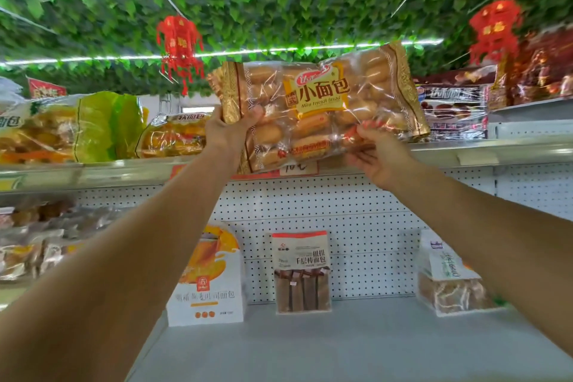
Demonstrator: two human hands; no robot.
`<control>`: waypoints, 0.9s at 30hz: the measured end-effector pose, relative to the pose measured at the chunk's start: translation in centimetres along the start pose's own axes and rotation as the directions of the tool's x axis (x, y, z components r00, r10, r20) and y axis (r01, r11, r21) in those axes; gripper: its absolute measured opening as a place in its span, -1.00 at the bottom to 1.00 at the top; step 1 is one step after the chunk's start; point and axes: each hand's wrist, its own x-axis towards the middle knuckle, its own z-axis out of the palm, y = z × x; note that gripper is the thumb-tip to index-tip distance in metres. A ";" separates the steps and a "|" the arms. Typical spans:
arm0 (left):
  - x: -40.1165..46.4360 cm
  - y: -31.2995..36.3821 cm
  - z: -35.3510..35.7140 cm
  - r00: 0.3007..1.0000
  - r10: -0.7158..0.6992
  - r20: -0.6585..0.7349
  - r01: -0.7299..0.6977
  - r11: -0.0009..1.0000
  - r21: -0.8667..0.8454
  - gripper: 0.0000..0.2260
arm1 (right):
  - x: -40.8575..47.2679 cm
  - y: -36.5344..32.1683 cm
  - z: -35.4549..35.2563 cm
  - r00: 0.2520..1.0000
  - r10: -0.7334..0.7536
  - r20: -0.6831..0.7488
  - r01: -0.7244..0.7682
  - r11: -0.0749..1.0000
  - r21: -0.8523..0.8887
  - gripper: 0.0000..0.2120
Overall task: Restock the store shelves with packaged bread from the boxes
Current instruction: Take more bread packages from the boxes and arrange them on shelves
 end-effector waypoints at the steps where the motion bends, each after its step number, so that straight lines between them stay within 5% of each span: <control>1: 1.1 0.0 0.4 1.000 0.006 0.001 -0.006 1.000 -0.002 -0.05 | 0.7 -0.4 0.1 1.000 0.010 -0.013 -0.011 0.998 -0.065 -0.69; 6: 5.8 -0.3 2.2 0.998 0.068 -0.004 -0.068 0.997 0.040 -0.51 | 4.4 -1.5 0.6 0.995 0.064 -0.078 -0.081 0.968 -0.238 -0.75; 12: 9.7 -2.5 3.9 0.989 0.136 -0.053 -0.130 0.987 0.092 -0.52 | 7.8 -1.8 1.8 0.995 0.100 -0.030 -0.102 0.992 -0.072 -0.94; 16: 11.7 -4.4 4.1 0.986 0.156 -0.064 -0.145 0.977 0.159 -0.52 | 8.2 -1.7 1.7 0.995 0.095 -0.034 -0.096 0.995 -0.008 -0.80; 23: 13.5 -6.0 3.9 0.991 0.116 -0.066 -0.096 0.964 0.248 -0.59 | 8.1 -2.2 3.3 0.995 0.058 -0.082 -0.067 0.992 -0.108 -0.74; 27: 13.2 -5.7 4.1 0.994 0.073 -0.078 -0.053 0.971 0.233 -0.40 | 7.7 -1.9 4.2 0.991 0.020 -0.132 -0.051 0.971 -0.232 -0.78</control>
